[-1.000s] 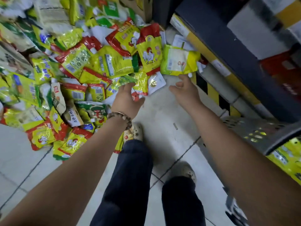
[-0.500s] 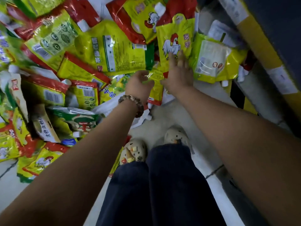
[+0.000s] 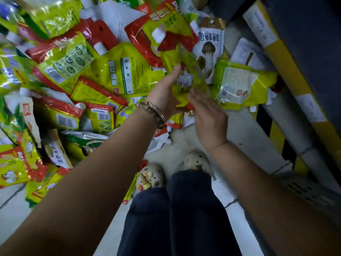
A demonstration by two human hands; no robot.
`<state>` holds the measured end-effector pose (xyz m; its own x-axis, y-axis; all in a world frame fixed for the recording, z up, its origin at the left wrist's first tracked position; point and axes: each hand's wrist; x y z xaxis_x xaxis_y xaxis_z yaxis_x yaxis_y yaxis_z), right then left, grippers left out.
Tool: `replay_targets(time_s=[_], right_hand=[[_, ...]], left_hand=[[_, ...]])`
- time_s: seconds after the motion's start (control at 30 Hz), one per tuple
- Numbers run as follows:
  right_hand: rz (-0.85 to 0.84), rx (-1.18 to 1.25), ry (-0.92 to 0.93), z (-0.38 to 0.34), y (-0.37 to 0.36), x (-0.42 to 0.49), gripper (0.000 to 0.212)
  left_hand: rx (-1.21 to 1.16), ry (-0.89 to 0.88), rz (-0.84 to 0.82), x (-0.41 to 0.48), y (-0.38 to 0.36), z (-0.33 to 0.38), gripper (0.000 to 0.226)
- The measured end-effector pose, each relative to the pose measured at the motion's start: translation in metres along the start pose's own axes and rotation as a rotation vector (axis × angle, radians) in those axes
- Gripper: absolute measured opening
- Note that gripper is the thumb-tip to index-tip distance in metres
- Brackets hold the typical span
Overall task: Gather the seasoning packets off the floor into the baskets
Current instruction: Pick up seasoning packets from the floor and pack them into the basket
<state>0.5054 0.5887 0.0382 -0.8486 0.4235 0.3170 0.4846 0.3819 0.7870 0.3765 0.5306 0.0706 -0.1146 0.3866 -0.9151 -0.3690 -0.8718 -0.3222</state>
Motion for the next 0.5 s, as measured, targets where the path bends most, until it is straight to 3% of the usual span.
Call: replay_targets(time_s=[0.07,0.13,0.2,0.27,0.37,0.5], right_hand=[[-0.048,0.028,0.036,-0.017,0.005,-0.009,0.022],[-0.104,0.077,0.079,-0.023,0.010,-0.012,0.021],[-0.175,0.221,0.022,-0.029,0.015,-0.011,0.032],[-0.139,0.435,-0.325,-0.035,0.018,0.006,0.037],[0.011,0.548,-0.987,-0.012,-0.012,0.054,0.029],[-0.167,0.878,-1.517,0.017,-0.067,0.127,0.052]], left_hand=[[0.010,-0.004,0.098,-0.005,-0.003,-0.002,0.031],[0.184,-0.017,0.277,-0.013,0.008,-0.008,0.032],[0.196,-0.084,0.416,-0.019,0.023,-0.015,0.061],[0.169,-0.148,0.492,-0.030,0.037,-0.015,0.086],[0.178,-0.174,0.654,-0.038,0.061,-0.017,0.050],[0.128,-0.219,0.693,-0.039,0.086,-0.017,0.040]])
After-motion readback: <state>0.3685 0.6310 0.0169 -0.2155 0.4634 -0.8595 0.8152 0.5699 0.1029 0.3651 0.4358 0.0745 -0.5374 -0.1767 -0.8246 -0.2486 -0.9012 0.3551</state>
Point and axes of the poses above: each hand's wrist, its own x-axis towards the middle knuckle, its own y-axis out of the back of the hand, z = x × y, and after that the axes turned 3 degrees about y, right-handed
